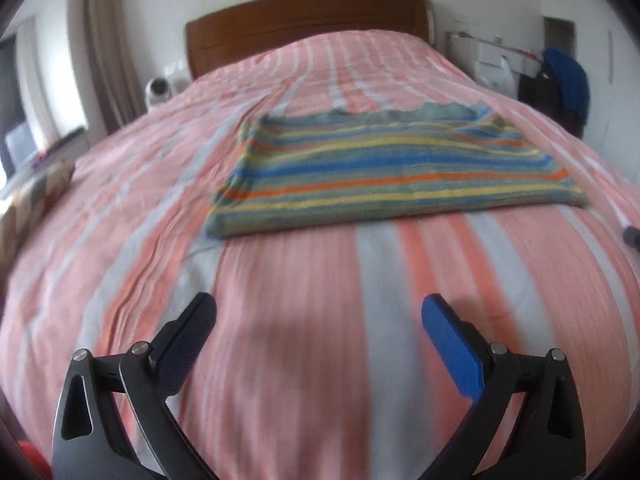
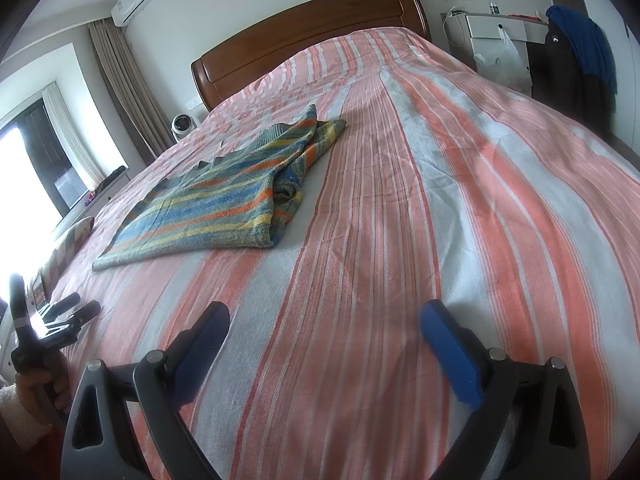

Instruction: Fold small clothes

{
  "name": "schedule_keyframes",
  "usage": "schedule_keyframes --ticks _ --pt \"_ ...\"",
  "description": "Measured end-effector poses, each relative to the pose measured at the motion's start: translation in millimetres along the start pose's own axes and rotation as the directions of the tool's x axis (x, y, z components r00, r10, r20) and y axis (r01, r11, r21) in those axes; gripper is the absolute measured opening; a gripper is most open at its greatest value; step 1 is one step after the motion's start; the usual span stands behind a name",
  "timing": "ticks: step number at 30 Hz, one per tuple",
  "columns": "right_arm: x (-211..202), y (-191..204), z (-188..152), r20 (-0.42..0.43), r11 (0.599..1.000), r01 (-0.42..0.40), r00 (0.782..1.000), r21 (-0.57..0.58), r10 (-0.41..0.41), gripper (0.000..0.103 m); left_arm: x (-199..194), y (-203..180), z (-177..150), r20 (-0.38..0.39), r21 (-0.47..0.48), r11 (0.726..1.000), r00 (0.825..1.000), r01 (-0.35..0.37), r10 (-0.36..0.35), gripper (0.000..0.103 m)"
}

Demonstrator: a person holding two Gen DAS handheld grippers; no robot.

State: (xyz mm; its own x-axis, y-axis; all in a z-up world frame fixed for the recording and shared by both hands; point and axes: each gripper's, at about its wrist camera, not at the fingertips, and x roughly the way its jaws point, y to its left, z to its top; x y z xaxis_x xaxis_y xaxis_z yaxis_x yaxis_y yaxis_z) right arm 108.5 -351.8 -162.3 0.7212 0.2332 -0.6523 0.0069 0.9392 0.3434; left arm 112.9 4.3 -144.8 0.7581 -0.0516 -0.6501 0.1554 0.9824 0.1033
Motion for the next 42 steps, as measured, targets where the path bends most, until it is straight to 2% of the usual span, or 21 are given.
schedule_keyframes --ticks 5,7,8,10,12,15,17,18,20,21,22,24,25,26,28,29,31,33,36,40,42 --pt "0.2 -3.3 1.3 0.005 1.0 -0.023 1.0 0.017 0.023 0.097 -6.7 -41.5 20.7 0.002 0.106 0.991 0.996 0.085 -0.086 0.102" --pt "0.5 -1.4 6.1 -0.021 1.0 -0.012 1.0 0.024 0.012 0.097 -3.7 -62.4 32.7 -0.007 0.147 0.979 0.99 0.141 -0.142 0.102" --pt "-0.2 -1.0 8.8 -0.037 1.0 -0.007 0.999 0.029 0.008 0.097 0.4 -76.7 41.2 -0.015 0.184 0.965 0.982 0.185 -0.186 0.102" --pt "-6.7 -3.6 15.6 -0.052 0.997 -0.021 0.998 0.07 0.025 0.097 6.2 -100.5 51.4 -0.02 0.255 0.94 0.973 0.228 -0.23 0.102" --pt "-16.4 -12.7 21.9 -0.034 0.99 -0.055 0.998 0.131 0.06 0.097 18.0 -134.7 62.3 -0.022 0.371 0.892 0.962 0.259 -0.27 0.102" --pt "-22.7 -30.0 39.1 -0.019 0.979 -0.078 0.996 0.187 0.083 0.097 43.2 -173.4 71.1 -0.049 0.478 0.843 0.966 0.247 -0.255 0.102" --pt "-18.2 -42.7 57.9 -0.024 0.975 -0.087 0.995 0.205 0.094 0.097 62.2 -196.9 77.4 -0.078 0.513 0.822 0.967 0.247 -0.242 0.101" --pt "-14.3 -46.8 66.5 -0.028 0.974 -0.09 0.995 0.207 0.097 0.096 69.5 -208.2 82.0 -0.08 0.522 0.813 0.964 0.258 -0.254 0.093" --pt "2.5 -53.9 90.0 -0.049 0.97 -0.121 0.99 0.21 0.134 0.096 74.9 -222.5 86.4 -0.108 0.531 0.793 0.952 0.299 -0.287 0.048" --pt "20.4 -56.3 105.2 -0.079 0.963 -0.156 0.981 0.22 0.177 0.094 79.4 -228.2 86.1 -0.119 0.538 0.791 0.955 0.291 -0.271 0.004" --pt "31.2 -57.8 112.8 -0.096 0.958 -0.173 0.975 0.23 0.199 0.09 80.8 -230.2 85.0 -0.099 0.544 0.803 0.969 0.244 -0.228 0.005" --pt "76.6 -55.6 137.6 -0.16 0.935 -0.237 0.945 0.265 0.285 0.087 71.8 -219.8 85.5 -0.086 0.495 0.82 0.955 0.287 -0.282 0.004" --pt "91.6 -53.1 142.2 -0.182 0.929 -0.25 0.935 0.274 0.306 0.086 68.2 -213.0 86.4 -0.085 0.466 0.828 0.948 0.311 -0.308 0.004" --pt "119.0 -48.6 151.3 -0.223 0.918 -0.264 0.915 0.295 0.335 0.086 65.6 -208.0 88.5 -0.082 0.439 0.836 0.941 0.33 -0.328 0.004" --pt "160.9 -40.7 162.7 -0.268 0.905 -0.257 0.896 0.338 0.354 0.082 63.6 -198.5 93.3 -0.087 0.395 0.844 0.93 0.361 -0.357 0.004" --pt "180.8 -35.5 169.6 -0.261 0.894 -0.255 0.895 0.368 0.362 0.076 62.7 -192.1 95.5 -0.092 0.367 0.851 0.924 0.377 -0.37 0.004" --pt "202.8 -22.1 183.8 -0.248 0.882 -0.27 0.89 0.386 0.382 0.009 63.2 -180.2 100.8 -0.097 0.302 0.862 0.912 0.408 -0.398 0.004" --pt "209.6 2.2 199.9 -0.264 0.909 -0.229 0.907 0.347 0.329 0.009 58.0 -149.4 110.9 -0.083 0.185 0.877 0.896 0.444 -0.437 0.003" --pt "195.7 72.3 230.8 -0.243 0.935 -0.288 0.911 0.206 0.334 0.009 45.9 -81.7 121.3 -0.039 0.001 0.886 0.885 0.464 -0.464 0.003" --pt "200.0 166.1 248.9 -0.251 0.915 -0.393 0.88 0.094 0.403 0.009 39.0 13.1 116.3 -0.008 -0.181 0.894 0.908 0.411 -0.419 0.003" --pt "216.3 217.6 245.5 -0.28 0.907 -0.419 0.868 0.033 0.411 0.009 42.2 53.2 108.2 -0.015 -0.248 0.9 0.927 0.359 -0.374 0.003"
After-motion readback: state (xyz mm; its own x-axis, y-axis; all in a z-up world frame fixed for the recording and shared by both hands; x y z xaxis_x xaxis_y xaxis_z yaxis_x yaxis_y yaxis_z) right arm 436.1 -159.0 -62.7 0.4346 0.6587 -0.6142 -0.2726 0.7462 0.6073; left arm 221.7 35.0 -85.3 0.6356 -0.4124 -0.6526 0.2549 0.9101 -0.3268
